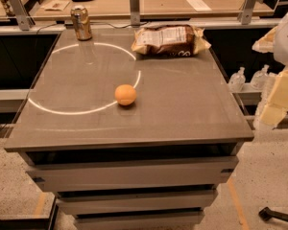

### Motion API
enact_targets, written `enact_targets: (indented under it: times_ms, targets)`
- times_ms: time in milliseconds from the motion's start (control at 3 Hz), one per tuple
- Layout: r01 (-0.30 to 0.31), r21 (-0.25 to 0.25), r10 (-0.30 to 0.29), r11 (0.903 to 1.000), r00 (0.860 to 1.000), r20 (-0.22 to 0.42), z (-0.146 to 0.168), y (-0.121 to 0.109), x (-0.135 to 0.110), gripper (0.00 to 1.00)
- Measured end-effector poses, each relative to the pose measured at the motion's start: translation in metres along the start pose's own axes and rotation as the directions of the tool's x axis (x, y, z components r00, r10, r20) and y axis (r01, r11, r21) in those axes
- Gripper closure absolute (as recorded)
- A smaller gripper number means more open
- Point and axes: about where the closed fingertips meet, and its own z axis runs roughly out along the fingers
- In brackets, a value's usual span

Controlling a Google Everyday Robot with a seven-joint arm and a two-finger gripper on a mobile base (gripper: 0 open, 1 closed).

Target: Move orange can near orange

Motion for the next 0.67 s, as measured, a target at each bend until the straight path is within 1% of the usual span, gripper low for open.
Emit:
enact_targets:
  times_ms: [333,667]
  targets:
    - [0.000,0.000,0.000,1.0000,1.000,0.000,0.0000,0.0000,0.0000,0.00]
    - [-0.018,-0.008,0.018,0.9998,0.999,0.037,-0.0024,-0.0010,-0.0002,0.00]
